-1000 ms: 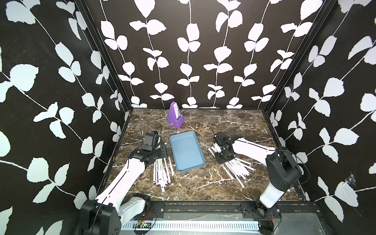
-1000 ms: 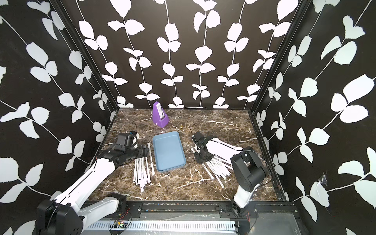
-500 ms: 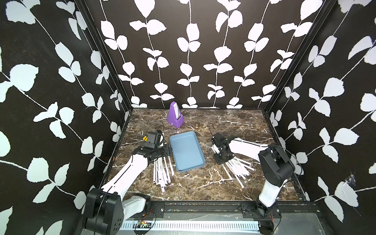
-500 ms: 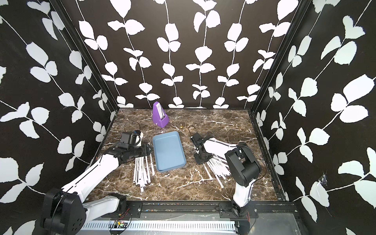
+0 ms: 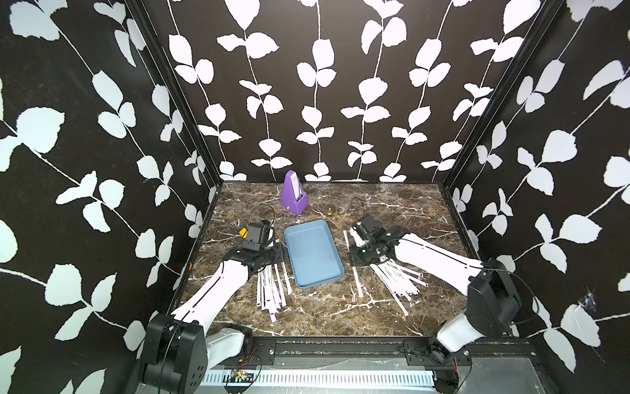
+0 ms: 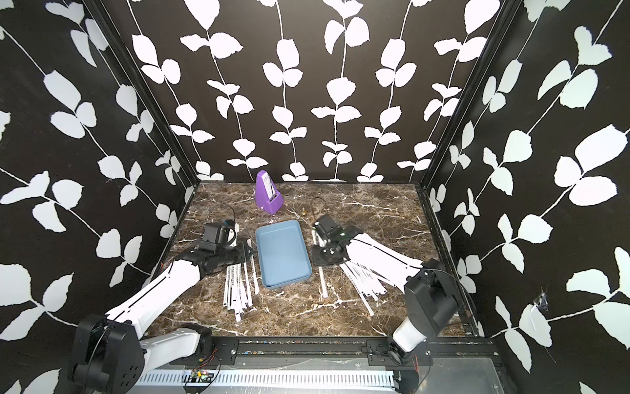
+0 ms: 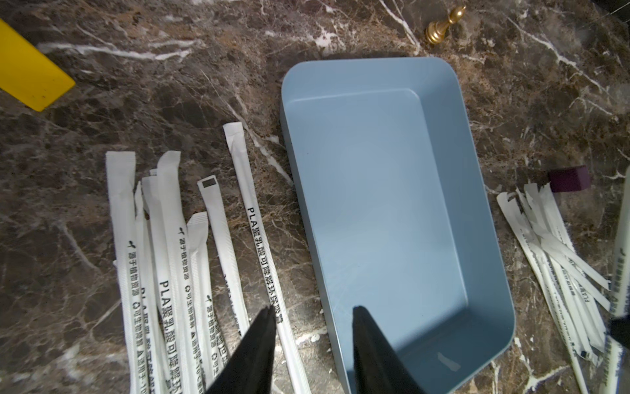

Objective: Put the straws into the storage box
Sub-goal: Pick up the straw from the center of the board, then place the straw in the storage box.

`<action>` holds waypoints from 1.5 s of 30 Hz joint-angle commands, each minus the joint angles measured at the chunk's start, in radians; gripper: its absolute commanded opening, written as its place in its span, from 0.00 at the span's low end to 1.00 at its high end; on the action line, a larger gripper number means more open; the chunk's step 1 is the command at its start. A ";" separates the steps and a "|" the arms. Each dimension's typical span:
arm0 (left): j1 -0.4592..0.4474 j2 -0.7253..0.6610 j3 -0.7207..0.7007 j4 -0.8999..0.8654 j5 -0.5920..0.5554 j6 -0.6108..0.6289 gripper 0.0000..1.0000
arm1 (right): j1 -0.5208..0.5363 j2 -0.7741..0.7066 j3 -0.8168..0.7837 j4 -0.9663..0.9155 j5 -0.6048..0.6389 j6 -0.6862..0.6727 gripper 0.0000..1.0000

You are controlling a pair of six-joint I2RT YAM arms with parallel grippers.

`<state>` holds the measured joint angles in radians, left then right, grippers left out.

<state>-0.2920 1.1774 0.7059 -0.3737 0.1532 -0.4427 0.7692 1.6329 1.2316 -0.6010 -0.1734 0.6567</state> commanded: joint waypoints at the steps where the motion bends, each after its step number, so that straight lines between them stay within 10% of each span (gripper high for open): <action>1: -0.005 0.024 -0.039 0.054 0.031 -0.025 0.36 | 0.068 0.145 0.149 0.143 0.014 0.170 0.00; 14: -0.005 0.141 -0.008 0.106 0.052 -0.009 0.33 | 0.122 0.637 0.704 -0.030 -0.024 0.079 0.00; 45: -0.005 0.218 -0.043 0.282 0.169 -0.033 0.23 | 0.169 0.775 0.837 -0.127 -0.099 0.161 0.18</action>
<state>-0.2939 1.4223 0.6697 -0.0956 0.3035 -0.4793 0.9325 2.4134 2.0350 -0.7158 -0.2733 0.8124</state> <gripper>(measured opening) 0.224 0.155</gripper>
